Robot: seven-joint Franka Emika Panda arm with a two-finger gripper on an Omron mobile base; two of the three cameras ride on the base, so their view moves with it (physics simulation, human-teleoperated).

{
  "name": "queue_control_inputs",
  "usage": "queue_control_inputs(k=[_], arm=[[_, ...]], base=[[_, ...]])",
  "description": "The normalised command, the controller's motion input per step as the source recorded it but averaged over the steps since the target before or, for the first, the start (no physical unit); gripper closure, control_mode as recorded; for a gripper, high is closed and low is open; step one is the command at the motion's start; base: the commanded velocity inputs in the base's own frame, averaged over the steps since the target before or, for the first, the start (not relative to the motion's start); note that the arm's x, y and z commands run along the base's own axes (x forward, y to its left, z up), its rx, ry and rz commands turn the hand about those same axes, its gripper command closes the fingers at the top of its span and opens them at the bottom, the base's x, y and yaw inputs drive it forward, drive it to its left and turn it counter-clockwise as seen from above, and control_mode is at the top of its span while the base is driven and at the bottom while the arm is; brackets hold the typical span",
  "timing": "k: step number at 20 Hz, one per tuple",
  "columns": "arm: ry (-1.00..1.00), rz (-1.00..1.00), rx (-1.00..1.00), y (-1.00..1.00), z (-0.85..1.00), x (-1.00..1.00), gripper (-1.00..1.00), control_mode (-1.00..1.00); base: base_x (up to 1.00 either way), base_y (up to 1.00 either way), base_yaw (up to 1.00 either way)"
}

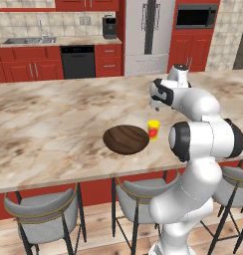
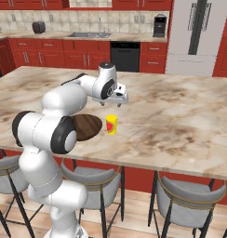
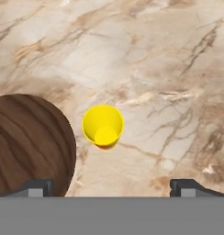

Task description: Place the cup inside the bowl on the dining table and move the bowl to any counter.

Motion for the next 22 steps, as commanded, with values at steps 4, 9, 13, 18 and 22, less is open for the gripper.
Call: queue_control_inputs(k=[4, 9, 13, 18, 22], arm=[[0.0, 0.0, -0.01, -0.04, -0.21, 0.19, -1.0, -1.0], [0.0, 0.0, 0.0, 0.0, -0.18, 0.15, -1.0, -1.0], [0.02, 0.0, 0.0, 0.0, -0.13, 0.0, -1.0, -1.0], [0.03, 0.0, 0.0, 0.0, -0.14, 0.0, -1.0, -1.0], [0.01, 0.0, 0.0, 0.0, -0.21, 0.0, -1.0, -1.0]], base=[[0.0, 0.0, 0.0], [0.0, 0.0, 0.0], [0.0, 0.0, 0.0], [0.0, 0.0, 0.0], [0.0, 0.0, 0.0]])
